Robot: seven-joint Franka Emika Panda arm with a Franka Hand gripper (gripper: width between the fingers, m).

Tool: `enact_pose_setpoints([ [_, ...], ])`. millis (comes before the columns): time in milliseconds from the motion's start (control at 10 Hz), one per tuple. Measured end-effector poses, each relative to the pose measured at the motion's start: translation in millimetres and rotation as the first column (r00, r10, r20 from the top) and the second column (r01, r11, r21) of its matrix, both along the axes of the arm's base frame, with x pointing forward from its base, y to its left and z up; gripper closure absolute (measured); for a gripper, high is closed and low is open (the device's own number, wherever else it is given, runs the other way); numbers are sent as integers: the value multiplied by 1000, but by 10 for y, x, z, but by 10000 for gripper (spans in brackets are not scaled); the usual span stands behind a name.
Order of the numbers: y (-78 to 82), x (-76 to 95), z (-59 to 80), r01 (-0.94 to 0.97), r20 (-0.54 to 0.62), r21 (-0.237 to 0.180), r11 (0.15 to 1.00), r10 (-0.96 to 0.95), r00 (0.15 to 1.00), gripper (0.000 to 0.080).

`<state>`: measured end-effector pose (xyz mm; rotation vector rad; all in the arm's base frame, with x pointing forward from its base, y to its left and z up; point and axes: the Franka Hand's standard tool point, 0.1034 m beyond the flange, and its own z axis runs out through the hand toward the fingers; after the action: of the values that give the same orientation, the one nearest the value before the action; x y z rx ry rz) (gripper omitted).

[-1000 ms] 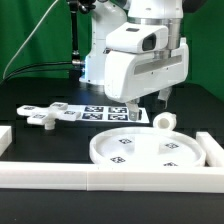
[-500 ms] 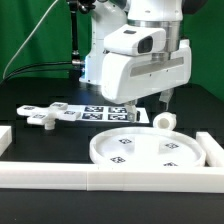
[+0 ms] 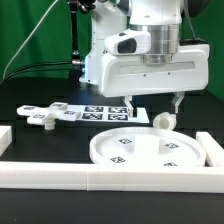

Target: Assemble round table

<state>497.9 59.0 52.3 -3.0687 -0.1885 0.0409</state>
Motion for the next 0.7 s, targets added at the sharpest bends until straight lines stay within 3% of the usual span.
enact_pose_setpoints([
  [400,50,-8,-3,200,-19,15,980,-200,980,150],
  [700,77,-50,-13,533,-88,31,845,-529,844,150],
])
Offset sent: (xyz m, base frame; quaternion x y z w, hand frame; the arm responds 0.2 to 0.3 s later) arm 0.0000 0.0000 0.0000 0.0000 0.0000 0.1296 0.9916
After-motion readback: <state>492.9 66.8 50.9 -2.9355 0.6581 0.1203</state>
